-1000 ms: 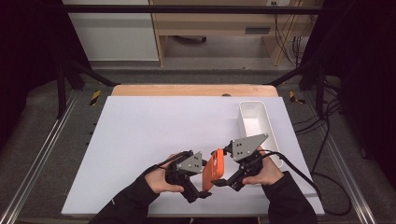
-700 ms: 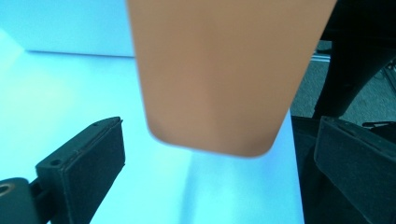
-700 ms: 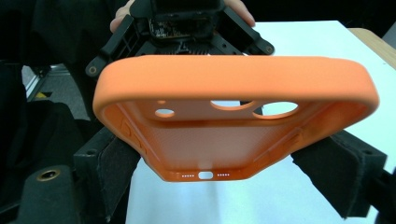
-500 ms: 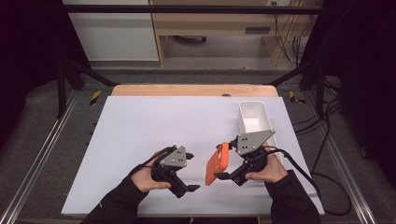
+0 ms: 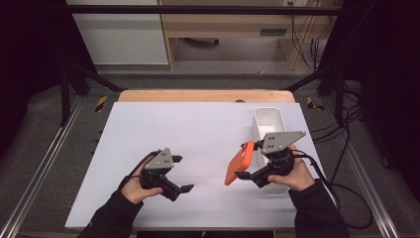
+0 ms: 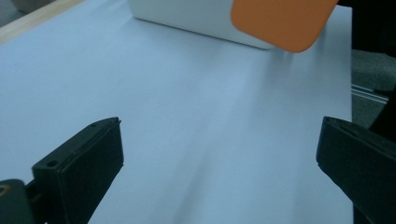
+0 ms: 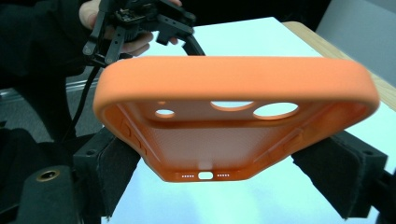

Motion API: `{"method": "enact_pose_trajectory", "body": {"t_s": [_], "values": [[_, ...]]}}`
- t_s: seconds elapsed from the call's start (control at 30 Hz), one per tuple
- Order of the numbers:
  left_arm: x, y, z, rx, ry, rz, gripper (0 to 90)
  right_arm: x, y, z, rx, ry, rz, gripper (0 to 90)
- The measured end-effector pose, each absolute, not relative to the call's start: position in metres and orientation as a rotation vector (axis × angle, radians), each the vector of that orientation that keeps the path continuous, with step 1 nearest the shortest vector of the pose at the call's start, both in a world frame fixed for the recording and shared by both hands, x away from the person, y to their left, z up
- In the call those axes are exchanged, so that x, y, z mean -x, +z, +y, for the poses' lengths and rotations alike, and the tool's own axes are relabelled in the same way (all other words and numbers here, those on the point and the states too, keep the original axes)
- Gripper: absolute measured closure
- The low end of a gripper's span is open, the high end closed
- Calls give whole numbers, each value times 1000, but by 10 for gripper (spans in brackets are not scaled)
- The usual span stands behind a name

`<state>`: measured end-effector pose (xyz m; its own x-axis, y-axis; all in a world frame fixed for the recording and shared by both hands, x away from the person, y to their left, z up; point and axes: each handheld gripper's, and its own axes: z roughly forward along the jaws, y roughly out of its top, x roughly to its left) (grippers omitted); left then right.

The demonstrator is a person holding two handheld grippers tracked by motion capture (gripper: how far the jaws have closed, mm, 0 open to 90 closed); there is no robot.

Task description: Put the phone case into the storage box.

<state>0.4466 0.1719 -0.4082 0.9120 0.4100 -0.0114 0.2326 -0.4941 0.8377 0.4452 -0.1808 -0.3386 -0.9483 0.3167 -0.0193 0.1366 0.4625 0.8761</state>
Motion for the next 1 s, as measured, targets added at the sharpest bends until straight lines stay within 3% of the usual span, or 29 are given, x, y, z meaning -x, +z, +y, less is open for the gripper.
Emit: {"method": "enact_pose_trajectory", "body": {"t_s": [0.47,1.0], "values": [[-456,-415,226,-1977,347,693,3,-453,-326,-196,-603,1467,2434,161],[-461,-430,260,-1904,456,833,3,-462,-310,-206,-746,1446,2283,158]]}}
